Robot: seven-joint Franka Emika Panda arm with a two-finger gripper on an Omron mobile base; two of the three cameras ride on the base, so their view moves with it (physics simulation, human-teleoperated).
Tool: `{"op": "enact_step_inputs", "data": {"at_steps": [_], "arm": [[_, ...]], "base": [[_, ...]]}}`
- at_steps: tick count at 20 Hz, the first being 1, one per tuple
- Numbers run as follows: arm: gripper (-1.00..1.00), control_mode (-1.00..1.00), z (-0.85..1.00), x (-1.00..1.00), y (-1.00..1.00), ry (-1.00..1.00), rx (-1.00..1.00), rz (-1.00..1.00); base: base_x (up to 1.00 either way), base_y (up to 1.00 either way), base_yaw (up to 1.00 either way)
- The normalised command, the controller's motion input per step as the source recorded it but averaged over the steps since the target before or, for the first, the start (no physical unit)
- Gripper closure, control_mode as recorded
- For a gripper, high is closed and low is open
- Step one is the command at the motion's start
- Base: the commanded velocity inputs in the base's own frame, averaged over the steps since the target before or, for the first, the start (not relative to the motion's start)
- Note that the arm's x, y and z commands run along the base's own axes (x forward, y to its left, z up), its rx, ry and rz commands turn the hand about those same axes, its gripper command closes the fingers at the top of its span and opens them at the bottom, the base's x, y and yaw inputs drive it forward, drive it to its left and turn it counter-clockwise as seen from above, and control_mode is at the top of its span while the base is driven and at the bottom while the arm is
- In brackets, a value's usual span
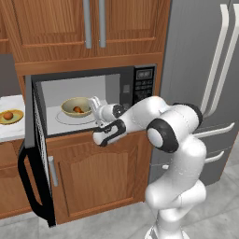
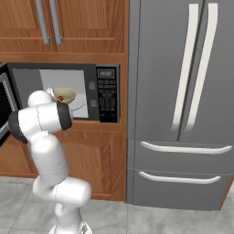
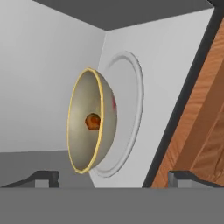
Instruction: Remove the tangerine from the bowl and place it on the small plate. Then place the bowl with only the chicken drumstick in the microwave, close the door, and press the start button to microwave the chicken drumstick.
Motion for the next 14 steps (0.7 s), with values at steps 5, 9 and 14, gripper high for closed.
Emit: {"op": "enact_step_inputs", "data": {"at_steps": [5, 9, 14], "arm": [[-1.00, -1.00, 0.51, -0.57, -0.31, 0.02, 0.00, 0.00], [-1.00, -1.00, 0.98, -1.00, -0.44, -0.04, 0.00, 0.00], [-1.00, -1.00, 1.00, -0.98, -0.38, -0.01, 0.00, 0.00]], "base": [[0.00, 0.00, 0.00], [0.00, 0.00, 0.00], [0.00, 0.00, 0.00]]}}
